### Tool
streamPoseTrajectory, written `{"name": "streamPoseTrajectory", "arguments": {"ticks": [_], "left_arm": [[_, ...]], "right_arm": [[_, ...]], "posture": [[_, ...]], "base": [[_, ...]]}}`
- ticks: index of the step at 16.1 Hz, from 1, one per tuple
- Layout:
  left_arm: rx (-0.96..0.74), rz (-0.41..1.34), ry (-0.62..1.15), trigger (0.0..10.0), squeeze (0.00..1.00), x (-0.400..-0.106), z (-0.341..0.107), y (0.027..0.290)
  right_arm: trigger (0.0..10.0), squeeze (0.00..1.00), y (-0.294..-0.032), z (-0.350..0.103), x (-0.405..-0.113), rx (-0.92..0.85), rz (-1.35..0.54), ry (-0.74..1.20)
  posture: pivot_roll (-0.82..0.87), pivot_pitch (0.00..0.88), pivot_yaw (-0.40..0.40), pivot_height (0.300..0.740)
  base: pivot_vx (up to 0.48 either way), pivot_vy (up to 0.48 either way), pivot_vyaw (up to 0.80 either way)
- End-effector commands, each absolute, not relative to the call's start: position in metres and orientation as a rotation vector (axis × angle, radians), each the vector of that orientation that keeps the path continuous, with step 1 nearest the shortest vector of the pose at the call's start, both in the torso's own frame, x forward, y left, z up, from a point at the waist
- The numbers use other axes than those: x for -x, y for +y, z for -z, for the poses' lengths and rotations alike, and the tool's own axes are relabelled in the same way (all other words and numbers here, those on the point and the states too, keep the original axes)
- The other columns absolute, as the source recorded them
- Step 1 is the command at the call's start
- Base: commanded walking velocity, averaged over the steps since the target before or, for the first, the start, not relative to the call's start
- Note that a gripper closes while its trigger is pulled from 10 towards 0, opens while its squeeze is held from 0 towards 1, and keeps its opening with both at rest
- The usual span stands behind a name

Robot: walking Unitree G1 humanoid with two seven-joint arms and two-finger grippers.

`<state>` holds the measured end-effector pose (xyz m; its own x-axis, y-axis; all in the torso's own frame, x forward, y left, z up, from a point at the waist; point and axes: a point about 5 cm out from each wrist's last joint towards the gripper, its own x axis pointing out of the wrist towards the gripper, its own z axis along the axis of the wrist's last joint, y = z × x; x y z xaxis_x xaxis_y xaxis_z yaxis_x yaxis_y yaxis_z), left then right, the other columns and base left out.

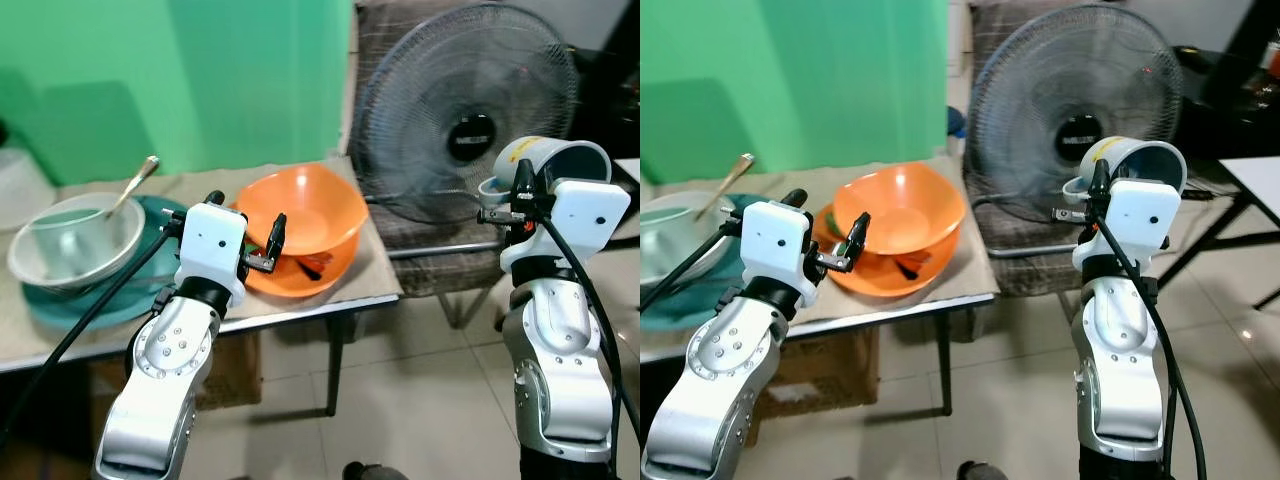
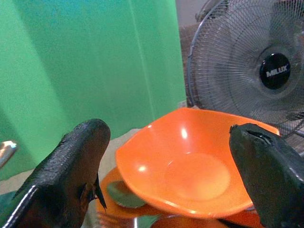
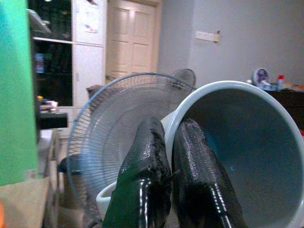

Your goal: Setting the table

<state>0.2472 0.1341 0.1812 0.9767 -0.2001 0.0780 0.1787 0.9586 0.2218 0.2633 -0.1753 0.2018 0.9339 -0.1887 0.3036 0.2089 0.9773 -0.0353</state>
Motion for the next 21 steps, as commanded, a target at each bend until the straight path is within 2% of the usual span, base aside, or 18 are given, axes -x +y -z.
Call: {"name": "streamPoseTrajectory", "arguments": {"ticks": [1,2,4,12,13,18,21], "left_arm": [[-0.213,0.168,-0.109,10.0,0.0,-0.247,-0.183,0.137],[-0.208,0.141,-0.117,10.0,0.0,-0.248,-0.185,0.139],[-0.201,0.127,-0.122,10.0,0.0,-0.249,-0.187,0.141],[-0.179,0.122,-0.112,10.0,0.0,-0.247,-0.185,0.14],[-0.183,0.108,-0.11,10.0,0.0,-0.252,-0.186,0.144],[-0.161,0.1,-0.069,10.0,0.0,-0.251,-0.183,0.144],[-0.148,0.093,-0.066,10.0,0.0,-0.251,-0.182,0.144]], "right_arm": [[10.0,0.0,-0.18,-0.202,-0.265,0.085,0.236,-0.308],[10.0,0.0,-0.183,-0.206,-0.267,0.16,0.298,-0.36],[10.0,0.0,-0.183,-0.206,-0.27,0.164,0.291,-0.368],[10.0,0.0,-0.165,-0.186,-0.266,0.023,0.039,-0.195],[10.0,0.0,-0.162,-0.179,-0.266,0.006,-0.023,-0.108],[10.0,0.0,-0.154,-0.184,-0.266,0.099,-0.123,-0.084],[10.0,0.0,-0.156,-0.184,-0.265,0.067,-0.108,-0.087]], "posture": [[0.1,0.0,-0.007,0.74],[0.11,0.0,-0.011,0.74],[0.11,0.0,-0.013,0.74],[0.1,0.0,-0.006,0.74],[0.1,0.0,0.0,0.74],[0.1,0.0,-0.005,0.74],[0.09,0.0,-0.012,0.74]], "base": [[0.0,0.0,-0.8],[0.0,0.0,-0.8],[0.0,0.0,-0.8],[0.0,0.0,-0.8],[0.0,0.0,-0.8],[0.0,0.0,-0.8],[0.0,0.0,-0.8]]}}
